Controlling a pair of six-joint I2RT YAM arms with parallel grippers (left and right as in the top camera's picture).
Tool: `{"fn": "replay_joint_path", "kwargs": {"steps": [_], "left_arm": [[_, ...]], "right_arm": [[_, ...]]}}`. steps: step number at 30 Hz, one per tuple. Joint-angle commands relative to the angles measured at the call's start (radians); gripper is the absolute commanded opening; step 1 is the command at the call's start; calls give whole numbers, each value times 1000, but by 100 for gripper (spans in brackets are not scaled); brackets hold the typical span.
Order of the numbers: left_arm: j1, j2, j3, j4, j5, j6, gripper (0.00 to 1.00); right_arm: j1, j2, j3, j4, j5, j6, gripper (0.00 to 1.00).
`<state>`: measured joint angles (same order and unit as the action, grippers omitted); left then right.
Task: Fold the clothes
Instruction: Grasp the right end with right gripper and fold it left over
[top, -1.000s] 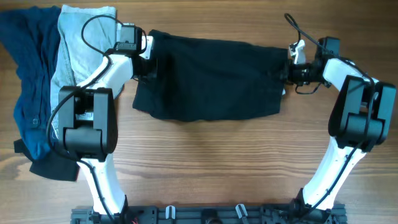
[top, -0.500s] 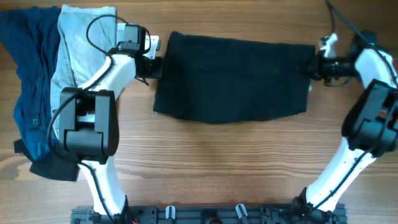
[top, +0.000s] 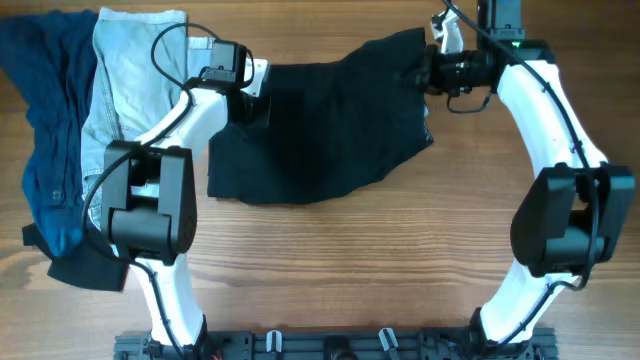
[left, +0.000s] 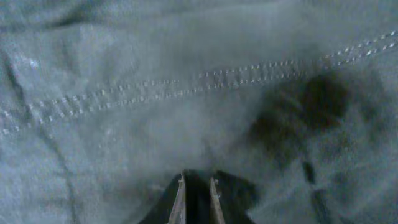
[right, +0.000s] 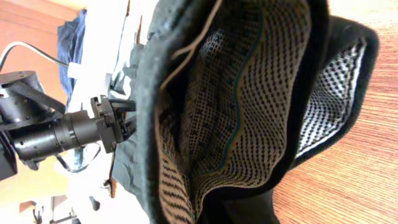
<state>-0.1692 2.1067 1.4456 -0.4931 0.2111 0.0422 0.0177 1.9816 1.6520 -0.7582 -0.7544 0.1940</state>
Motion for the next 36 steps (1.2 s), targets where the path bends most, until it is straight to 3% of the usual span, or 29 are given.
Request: {"fn": "replay_joint_path", "kwargs": {"steps": [1, 3, 5, 8, 15, 27, 30, 36], "left_arm": [[10, -84, -5, -43, 10, 3, 29], [18, -121, -5, -60, 18, 3, 39], [51, -132, -5, -64, 86, 12, 40], [145, -130, -5, -48, 330, 69, 40], [208, -90, -5, -53, 681, 244, 40], [169, 67, -5, -61, 753, 321, 29], [132, 81, -6, -63, 655, 325, 4], [95, 117, -6, -60, 531, 317, 4]], "right_arm": [[-70, -45, 18, -30, -8, -21, 4], [-128, -45, 20, -69, -8, -68, 4], [-218, -47, 20, -132, -8, -149, 4], [-309, -48, 20, -204, -4, -224, 5], [-327, -48, 20, -258, 48, -281, 4], [-291, -48, 20, -271, 48, -269, 4], [-282, -48, 20, -272, 48, -262, 4], [-272, -48, 20, -274, 48, -245, 4]]}}
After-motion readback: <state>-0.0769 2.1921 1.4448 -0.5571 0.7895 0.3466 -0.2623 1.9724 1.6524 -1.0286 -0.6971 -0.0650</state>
